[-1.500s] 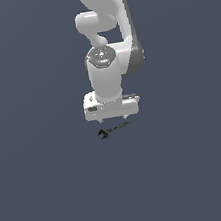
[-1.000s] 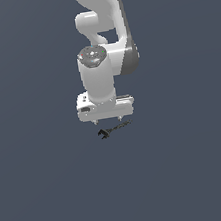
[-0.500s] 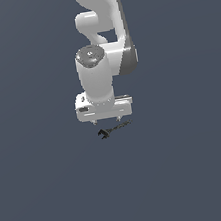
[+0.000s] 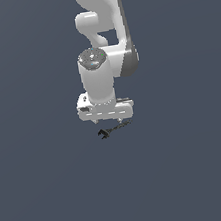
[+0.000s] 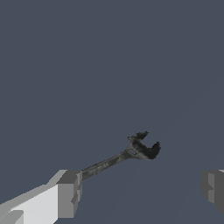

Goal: Pick up the object and move it to a goal position.

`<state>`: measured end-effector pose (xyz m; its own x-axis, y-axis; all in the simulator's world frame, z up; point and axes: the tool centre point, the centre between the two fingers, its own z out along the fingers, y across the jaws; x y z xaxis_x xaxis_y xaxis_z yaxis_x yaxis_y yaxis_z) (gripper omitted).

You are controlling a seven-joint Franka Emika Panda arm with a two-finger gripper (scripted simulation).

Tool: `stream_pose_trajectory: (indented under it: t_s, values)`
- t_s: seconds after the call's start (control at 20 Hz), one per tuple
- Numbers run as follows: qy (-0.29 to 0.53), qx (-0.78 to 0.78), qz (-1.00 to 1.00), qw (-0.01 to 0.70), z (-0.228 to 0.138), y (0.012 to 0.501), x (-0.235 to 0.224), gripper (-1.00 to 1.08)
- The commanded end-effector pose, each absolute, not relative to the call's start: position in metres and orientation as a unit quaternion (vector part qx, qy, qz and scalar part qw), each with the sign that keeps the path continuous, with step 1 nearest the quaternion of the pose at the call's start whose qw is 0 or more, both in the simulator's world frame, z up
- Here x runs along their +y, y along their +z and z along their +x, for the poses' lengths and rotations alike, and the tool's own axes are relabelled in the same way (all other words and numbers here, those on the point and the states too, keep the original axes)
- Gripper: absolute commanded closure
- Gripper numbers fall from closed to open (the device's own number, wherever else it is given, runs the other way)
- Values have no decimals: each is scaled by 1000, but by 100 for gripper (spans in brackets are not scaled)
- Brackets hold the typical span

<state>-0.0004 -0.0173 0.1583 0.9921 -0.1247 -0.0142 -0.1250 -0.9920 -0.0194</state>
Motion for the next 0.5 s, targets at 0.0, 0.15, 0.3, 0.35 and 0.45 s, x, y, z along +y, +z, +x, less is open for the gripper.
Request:
stream_pose_trajectory:
  t_s: [0.0,0.15,0.3,0.35,0.45]
  values:
    - [7,83,-996,11,-2,154,-15,-92]
    - [7,113,-994,11,-3,149,-13,-92]
    - [8,148,-989,11,-5,142,-10,-92]
    - [8,161,-987,11,-6,140,-9,-92]
    - [8,187,-982,12,-8,135,-7,-92]
